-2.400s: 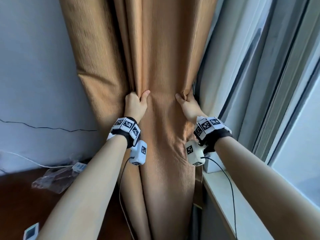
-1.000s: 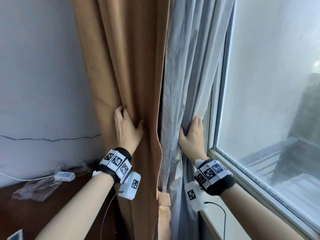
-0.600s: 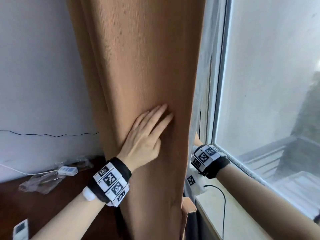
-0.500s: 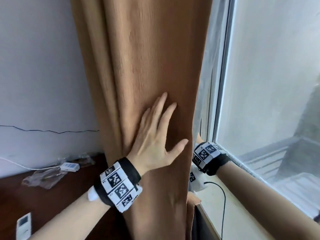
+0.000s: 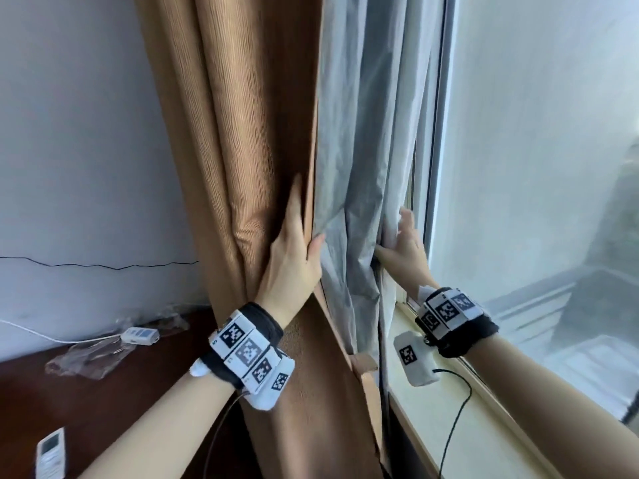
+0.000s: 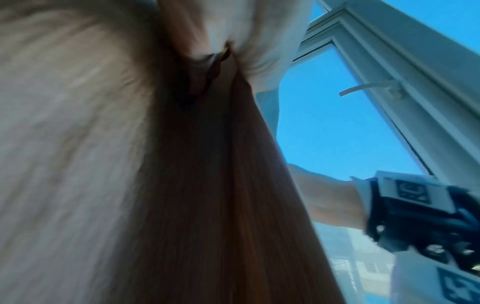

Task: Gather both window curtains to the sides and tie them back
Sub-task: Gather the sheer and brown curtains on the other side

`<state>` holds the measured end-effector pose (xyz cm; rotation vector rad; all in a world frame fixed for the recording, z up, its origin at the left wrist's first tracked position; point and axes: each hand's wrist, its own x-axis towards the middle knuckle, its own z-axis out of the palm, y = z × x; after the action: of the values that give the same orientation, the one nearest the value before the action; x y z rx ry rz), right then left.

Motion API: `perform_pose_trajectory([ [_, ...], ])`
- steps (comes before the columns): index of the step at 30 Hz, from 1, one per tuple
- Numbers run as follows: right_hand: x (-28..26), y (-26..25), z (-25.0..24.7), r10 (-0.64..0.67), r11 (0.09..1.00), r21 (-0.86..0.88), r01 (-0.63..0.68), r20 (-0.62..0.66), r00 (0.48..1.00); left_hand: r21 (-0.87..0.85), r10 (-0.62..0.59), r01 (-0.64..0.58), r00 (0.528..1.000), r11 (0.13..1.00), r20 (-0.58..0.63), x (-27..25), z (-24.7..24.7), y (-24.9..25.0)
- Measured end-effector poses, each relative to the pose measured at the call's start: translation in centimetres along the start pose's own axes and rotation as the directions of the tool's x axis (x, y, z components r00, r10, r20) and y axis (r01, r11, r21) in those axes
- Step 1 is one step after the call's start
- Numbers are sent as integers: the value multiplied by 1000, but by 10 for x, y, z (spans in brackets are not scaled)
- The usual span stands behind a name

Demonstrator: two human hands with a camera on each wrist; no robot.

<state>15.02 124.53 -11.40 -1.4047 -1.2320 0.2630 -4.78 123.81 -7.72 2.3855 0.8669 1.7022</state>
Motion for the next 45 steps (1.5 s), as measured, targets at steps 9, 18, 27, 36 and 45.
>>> perform_pose_trajectory([
  [9,-51,-29,15,-374,908,142,395,-155,915,196,170,-212,963,958,210,-22,5,-5],
  [18,-23,3,1,-50,952,305,3,146,988,459,-77,2,986,889,145,-17,10,7],
  [27,-30,17,15,-204,978,13,206,-92,975,344,-236,196,969,918,75,-11,1,-24],
  [36,-72,1,55,-286,957,-39,287,37,958,386,-289,172,919,906,269,-27,34,15],
  [45,-70,19,29,-372,924,156,349,156,915,340,-265,154,914,928,307,-3,32,-12],
])
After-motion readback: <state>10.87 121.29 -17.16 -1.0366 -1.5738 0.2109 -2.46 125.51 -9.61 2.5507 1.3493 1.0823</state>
